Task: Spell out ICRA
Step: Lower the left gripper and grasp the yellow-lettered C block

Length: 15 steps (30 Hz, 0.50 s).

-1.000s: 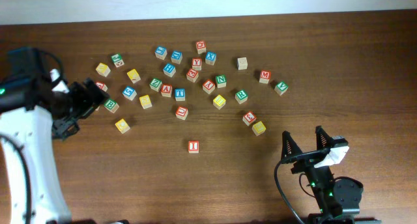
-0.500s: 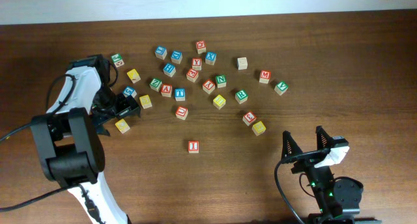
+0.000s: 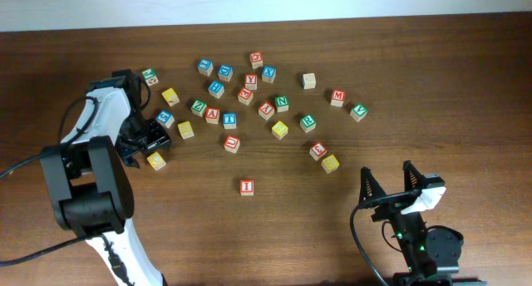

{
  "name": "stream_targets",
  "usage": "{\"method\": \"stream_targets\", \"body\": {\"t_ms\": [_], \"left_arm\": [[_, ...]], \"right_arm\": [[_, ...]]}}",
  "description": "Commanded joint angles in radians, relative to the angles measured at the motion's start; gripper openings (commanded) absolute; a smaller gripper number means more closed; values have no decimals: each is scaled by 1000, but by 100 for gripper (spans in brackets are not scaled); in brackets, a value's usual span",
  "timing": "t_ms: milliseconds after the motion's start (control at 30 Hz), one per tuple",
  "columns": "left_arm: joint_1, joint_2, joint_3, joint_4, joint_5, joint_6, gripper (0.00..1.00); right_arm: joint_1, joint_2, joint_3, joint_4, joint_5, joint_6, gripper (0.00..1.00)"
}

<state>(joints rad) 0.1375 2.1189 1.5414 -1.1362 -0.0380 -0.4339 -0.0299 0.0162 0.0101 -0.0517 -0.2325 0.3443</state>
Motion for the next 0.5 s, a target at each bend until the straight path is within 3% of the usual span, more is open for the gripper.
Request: {"method": "stream_targets", "body": {"t_ms": [0, 133, 367, 467], "left_arm": [[3, 9, -7, -8, 43, -2, 70], [3, 9, -7, -4, 49, -2, 51], [3, 9, -6, -2, 50, -2, 36], [3, 9, -6, -1, 50, -2, 36]], "right_arm": [[3, -3, -5, -5, 9, 1, 98], [3, -3, -5, -5, 8, 1, 98], [3, -3, -5, -5, 8, 1, 98], [3, -3, -5, -5, 8, 1, 98]]}}
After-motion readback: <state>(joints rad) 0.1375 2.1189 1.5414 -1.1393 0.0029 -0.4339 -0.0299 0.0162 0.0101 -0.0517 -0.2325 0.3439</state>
